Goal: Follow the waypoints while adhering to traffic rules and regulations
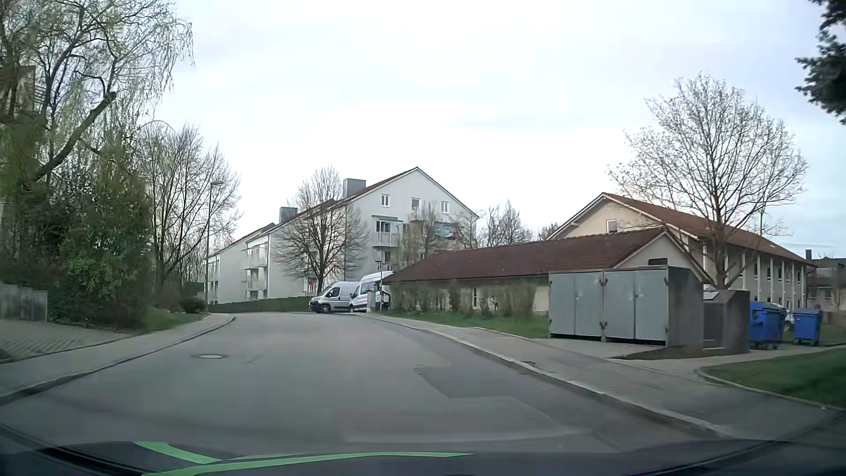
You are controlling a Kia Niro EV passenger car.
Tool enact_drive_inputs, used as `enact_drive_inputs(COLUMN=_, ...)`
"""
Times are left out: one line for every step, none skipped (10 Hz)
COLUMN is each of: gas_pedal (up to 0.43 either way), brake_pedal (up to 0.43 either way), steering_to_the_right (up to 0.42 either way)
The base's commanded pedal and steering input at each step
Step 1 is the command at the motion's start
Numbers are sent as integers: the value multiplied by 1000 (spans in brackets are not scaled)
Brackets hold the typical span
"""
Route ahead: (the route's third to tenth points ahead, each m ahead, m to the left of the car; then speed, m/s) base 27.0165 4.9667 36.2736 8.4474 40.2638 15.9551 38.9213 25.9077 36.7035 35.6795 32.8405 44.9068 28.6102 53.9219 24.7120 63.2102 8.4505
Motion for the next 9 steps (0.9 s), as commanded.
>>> enact_drive_inputs(gas_pedal=67, brake_pedal=0, steering_to_the_right=-66)
enact_drive_inputs(gas_pedal=67, brake_pedal=0, steering_to_the_right=-64)
enact_drive_inputs(gas_pedal=79, brake_pedal=0, steering_to_the_right=-61)
enact_drive_inputs(gas_pedal=79, brake_pedal=0, steering_to_the_right=-58)
enact_drive_inputs(gas_pedal=79, brake_pedal=0, steering_to_the_right=-56)
enact_drive_inputs(gas_pedal=79, brake_pedal=0, steering_to_the_right=-53)
enact_drive_inputs(gas_pedal=79, brake_pedal=0, steering_to_the_right=-46)
enact_drive_inputs(gas_pedal=79, brake_pedal=0, steering_to_the_right=-44)
enact_drive_inputs(gas_pedal=79, brake_pedal=0, steering_to_the_right=-44)
